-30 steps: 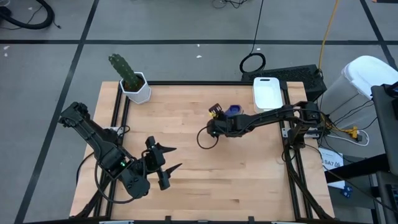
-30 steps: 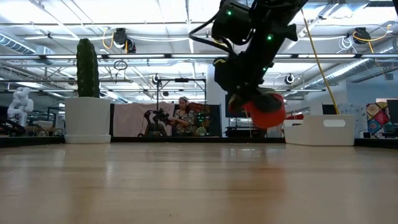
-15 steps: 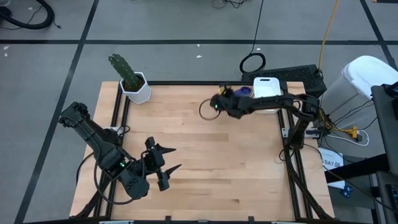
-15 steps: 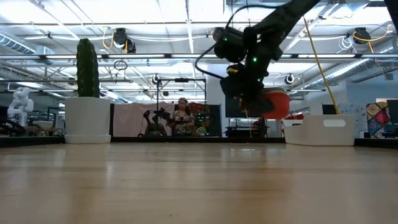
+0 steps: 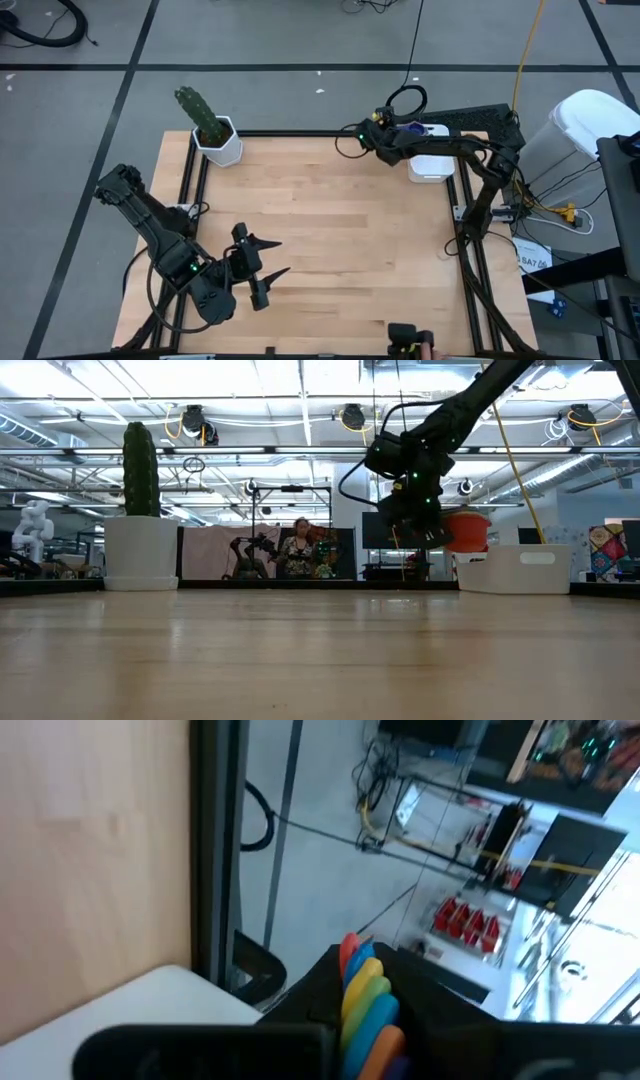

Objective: Nest measuring cups in basket
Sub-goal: Put the stacked measuring cups into the white bin

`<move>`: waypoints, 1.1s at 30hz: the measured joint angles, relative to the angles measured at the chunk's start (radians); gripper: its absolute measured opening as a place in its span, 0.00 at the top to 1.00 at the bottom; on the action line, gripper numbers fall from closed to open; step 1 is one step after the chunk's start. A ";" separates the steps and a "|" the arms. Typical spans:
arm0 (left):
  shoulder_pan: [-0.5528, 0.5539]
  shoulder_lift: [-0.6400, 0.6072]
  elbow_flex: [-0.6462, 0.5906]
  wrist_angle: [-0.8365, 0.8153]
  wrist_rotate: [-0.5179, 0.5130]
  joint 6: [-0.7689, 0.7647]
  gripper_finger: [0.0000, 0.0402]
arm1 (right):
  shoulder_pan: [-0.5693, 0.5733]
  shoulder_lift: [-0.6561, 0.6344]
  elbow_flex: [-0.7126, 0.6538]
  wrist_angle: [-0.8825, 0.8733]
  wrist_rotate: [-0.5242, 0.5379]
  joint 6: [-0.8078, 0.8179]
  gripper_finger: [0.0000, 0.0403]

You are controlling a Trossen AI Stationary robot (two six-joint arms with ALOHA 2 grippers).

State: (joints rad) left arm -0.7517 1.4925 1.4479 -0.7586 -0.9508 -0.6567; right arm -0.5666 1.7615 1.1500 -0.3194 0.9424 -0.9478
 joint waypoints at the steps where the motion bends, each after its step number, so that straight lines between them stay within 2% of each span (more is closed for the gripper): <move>1: 0.000 0.000 0.000 0.000 0.000 0.000 0.30 | -0.009 0.000 0.000 -0.003 0.000 0.009 0.95; 14: -0.003 0.000 0.000 0.000 0.000 -0.001 0.30 | -0.098 0.000 0.000 -0.186 -0.002 0.180 0.95; 22: -0.017 0.000 0.000 0.000 -0.001 -0.019 0.30 | -0.134 0.000 0.000 -0.239 -0.057 0.266 0.95; 33: -0.025 0.000 0.000 0.000 -0.020 -0.020 0.30 | -0.177 0.000 -0.053 -0.232 -0.081 0.325 0.95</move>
State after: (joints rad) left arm -0.7769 1.4929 1.4479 -0.7586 -0.9710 -0.6765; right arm -0.7435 1.7615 1.0971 -0.5518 0.8614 -0.6224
